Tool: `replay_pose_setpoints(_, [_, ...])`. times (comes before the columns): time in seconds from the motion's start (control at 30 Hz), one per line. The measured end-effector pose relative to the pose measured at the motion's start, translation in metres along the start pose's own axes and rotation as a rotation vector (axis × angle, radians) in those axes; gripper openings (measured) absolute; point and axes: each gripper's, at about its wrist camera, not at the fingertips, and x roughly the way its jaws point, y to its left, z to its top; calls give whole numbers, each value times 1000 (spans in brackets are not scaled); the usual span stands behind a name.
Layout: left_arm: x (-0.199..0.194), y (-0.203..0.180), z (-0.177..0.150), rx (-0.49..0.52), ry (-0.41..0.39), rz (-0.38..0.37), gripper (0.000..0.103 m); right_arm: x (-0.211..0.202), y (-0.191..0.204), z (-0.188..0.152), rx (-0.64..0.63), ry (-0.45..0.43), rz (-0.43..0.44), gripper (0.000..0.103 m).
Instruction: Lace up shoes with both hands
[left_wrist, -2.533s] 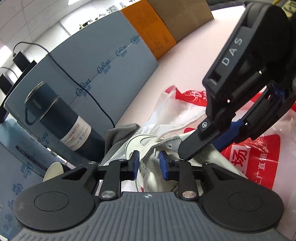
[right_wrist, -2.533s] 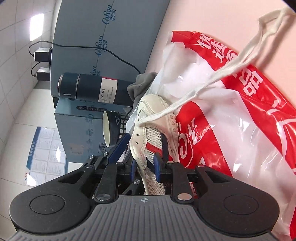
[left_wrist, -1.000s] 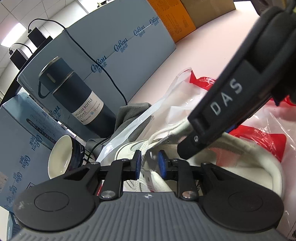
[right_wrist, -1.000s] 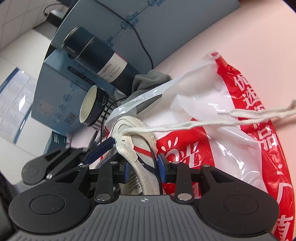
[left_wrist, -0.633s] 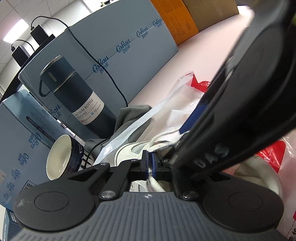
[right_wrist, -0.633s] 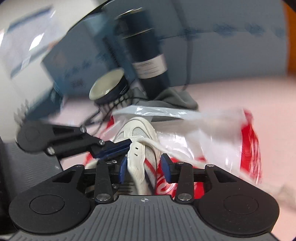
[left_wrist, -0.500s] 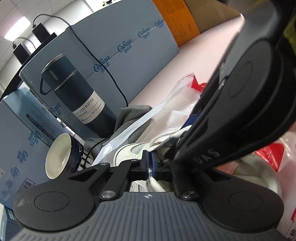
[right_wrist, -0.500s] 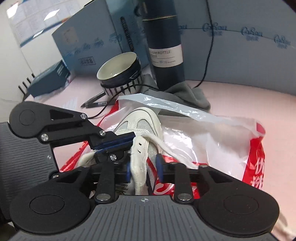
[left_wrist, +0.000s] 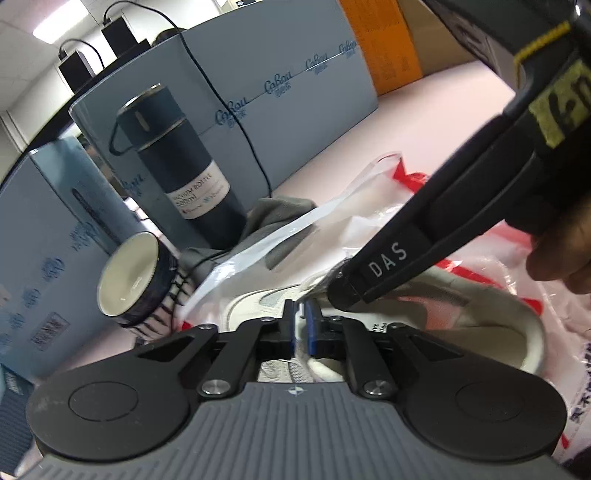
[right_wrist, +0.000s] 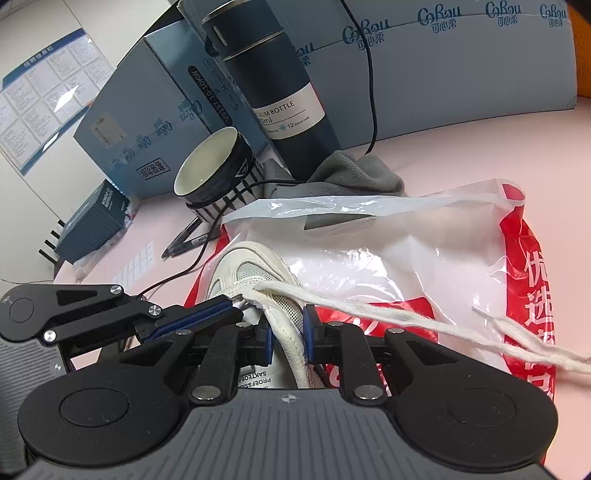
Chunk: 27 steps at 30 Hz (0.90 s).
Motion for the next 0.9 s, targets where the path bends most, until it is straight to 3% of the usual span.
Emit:
replay_pose_setpoints(0.07, [1, -5, 1, 22, 10, 6, 17, 0, 0, 0, 4, -1, 4, 15])
replay_pose_setpoints(0.3, [15, -17, 2, 107, 28, 62, 17, -6, -1, -5, 37, 0, 28, 15])
replay_pose_setpoints(0.47, [11, -22, 1, 143, -14, 50, 3, -12, -3, -11, 55, 4, 29, 15])
replay_pose_setpoints(0.6, [8, -21, 1, 132, -13, 25, 2, -11, -5, -13, 66, 1, 14, 14])
replay_pose_setpoints(0.7, [6, -15, 2, 82, -5, -5, 2, -11, -5, -14, 66, -3, 2, 14])
replay_pose_setpoints(0.9, [5, 16, 3, -171, 55, -134, 2, -11, -5, -15, 75, -7, -5, 13])
